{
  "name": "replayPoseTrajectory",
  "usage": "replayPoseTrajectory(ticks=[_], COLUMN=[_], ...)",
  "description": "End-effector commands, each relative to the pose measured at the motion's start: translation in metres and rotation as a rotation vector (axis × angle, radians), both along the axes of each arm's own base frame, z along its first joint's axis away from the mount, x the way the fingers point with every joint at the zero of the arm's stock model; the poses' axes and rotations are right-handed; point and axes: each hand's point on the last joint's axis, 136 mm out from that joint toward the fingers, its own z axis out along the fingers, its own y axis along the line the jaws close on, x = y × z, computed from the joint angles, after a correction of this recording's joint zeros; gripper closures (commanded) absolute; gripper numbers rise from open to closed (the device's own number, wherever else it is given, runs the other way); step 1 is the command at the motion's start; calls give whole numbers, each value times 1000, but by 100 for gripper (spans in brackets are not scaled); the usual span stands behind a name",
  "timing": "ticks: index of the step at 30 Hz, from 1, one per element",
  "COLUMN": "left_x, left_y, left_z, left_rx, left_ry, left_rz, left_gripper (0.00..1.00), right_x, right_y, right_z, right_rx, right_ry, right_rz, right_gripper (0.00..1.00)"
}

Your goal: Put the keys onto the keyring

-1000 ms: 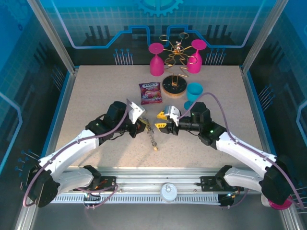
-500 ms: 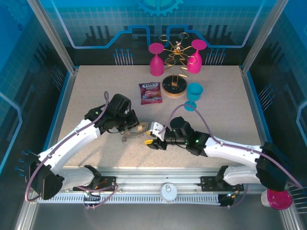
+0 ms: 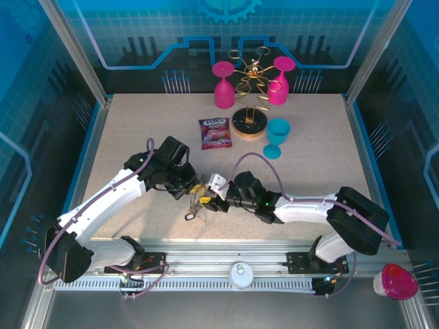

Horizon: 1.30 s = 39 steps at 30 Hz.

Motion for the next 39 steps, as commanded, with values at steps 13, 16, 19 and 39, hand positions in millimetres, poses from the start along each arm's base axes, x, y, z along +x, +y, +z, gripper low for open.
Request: replayPoseTrajectory(ticks=[13,16,19,39], left_x=[-4,-3,-1,-1], left_y=[-2,1,4,1], left_z=[8,10,13,9], left_rx=[-51,-51,-52,-79], left_ry=[36,30,12,37], left_rz=[9,17,26,36], left_gripper=[100,100,100,100], right_x=[20,18,18,23], right_y=[0,-10,-24,-42], right_z=[14,7,-7,11], right_rx=[113,93,31,-32], right_ry=[24,46,73,-128], right_rz=[-15,-13,-22,-54], right_gripper=[100,100,100,53])
